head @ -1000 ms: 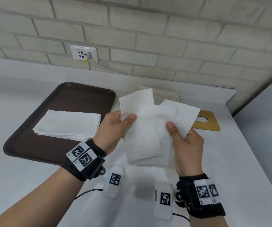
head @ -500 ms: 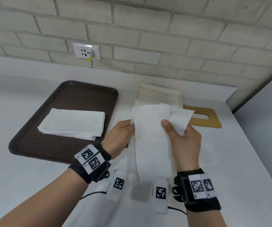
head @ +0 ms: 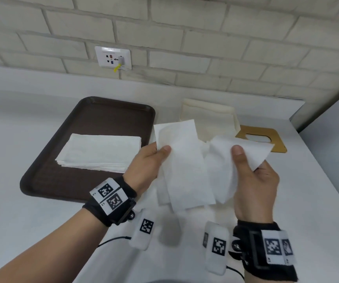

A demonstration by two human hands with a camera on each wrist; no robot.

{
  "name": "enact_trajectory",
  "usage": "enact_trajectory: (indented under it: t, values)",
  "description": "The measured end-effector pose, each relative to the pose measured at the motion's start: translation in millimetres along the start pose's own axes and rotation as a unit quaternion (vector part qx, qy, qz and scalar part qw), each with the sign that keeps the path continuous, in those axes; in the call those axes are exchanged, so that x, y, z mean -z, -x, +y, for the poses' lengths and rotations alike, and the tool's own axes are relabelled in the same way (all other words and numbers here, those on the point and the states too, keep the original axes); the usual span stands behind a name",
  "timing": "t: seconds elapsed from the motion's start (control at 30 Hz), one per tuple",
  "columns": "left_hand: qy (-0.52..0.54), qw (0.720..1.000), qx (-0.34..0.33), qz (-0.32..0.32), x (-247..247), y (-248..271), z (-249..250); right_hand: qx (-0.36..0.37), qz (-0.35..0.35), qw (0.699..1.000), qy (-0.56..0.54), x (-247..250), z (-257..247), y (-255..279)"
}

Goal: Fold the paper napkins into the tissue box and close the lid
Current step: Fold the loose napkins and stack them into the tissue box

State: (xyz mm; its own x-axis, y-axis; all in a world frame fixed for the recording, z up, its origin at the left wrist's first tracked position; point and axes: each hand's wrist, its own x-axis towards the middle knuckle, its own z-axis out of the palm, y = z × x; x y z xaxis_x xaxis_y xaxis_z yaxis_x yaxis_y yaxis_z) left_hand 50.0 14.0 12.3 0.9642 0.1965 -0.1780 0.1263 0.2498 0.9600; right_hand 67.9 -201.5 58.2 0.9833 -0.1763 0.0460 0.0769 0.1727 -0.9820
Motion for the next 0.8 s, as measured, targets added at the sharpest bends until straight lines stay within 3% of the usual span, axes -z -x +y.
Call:
enact_trajectory:
  t: [0.07,0.13,0.23,0.37,0.5,0.6,0.77,0.8]
  values:
    - [0.010,1.000,0.018,0.004,11,-4,-2,-0.024,-0.099,0.993,-0.065,-1,-1,9]
    - [-0.002,1.000,0.029,-0.011,17,-7,-6,-0.062,-0.218,0.967,-0.115,-7,5,16]
    - [-0.049,0.998,0.010,-0.029,21,-10,-13,-0.080,-0.277,0.949,-0.130,-17,21,20]
    - [-0.071,0.996,0.016,-0.055,16,-5,-9,-0.074,-0.190,0.978,0.045,-31,37,19]
    - [-0.044,0.995,0.056,-0.068,0,8,-5,-0.058,-0.113,0.979,0.161,-31,53,14]
    - [-0.061,0.992,0.032,-0.101,-15,16,-9,-0.038,-0.103,0.969,0.219,-26,59,11]
    - [-0.088,0.995,-0.003,-0.047,-19,8,-22,-0.036,-0.100,0.954,0.281,19,49,-29]
    - [-0.092,0.995,-0.011,-0.033,-20,8,-21,-0.028,-0.095,0.939,0.329,34,47,-46]
